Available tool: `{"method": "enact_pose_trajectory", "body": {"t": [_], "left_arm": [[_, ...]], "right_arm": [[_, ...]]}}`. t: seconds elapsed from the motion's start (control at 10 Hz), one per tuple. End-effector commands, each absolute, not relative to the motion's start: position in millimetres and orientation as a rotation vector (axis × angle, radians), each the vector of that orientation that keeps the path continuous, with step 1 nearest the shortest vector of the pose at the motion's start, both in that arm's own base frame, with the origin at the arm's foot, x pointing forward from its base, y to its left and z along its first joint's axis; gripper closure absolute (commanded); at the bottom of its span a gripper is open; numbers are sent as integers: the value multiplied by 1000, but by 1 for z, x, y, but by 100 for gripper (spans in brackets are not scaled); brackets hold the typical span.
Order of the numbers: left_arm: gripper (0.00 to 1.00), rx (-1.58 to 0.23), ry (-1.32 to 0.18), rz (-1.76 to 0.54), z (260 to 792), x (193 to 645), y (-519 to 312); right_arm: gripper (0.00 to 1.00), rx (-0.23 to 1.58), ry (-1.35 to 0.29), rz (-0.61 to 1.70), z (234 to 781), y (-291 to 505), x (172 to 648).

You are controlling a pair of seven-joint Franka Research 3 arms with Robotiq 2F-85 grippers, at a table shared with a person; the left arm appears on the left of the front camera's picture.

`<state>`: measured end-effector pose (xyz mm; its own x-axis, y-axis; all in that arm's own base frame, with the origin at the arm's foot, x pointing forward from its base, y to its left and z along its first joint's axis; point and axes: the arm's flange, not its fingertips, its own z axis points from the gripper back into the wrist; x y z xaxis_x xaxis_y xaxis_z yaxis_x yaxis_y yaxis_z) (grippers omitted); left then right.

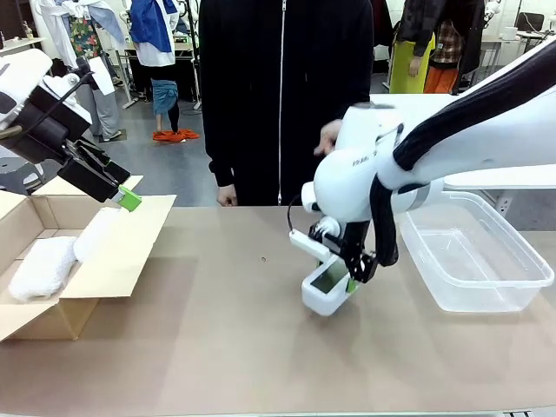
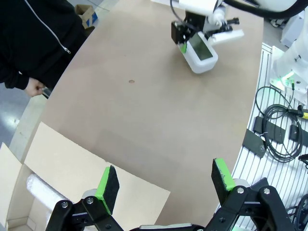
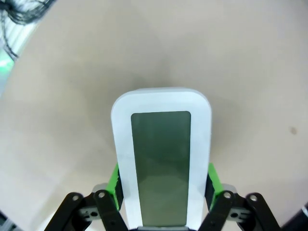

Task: Separate and place wrapped and unwrapped clocks.
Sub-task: Pick up the Digital clock indicated by the person, then if the picked Digital clock is wrapped, place it in the Package Box ; if not, place it in the Organizing box.

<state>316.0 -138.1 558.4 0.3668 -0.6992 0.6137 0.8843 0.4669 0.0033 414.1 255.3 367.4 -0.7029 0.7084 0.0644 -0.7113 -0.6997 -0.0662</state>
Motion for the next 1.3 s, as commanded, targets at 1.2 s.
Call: {"method": "enact_pose_trajectory", "body": {"t": [1.2], "left_arm": [[0,-354,-593,-1050,560,316,-137]], "right_arm": [[69,-52,-258,2213,474,239,382]]}}
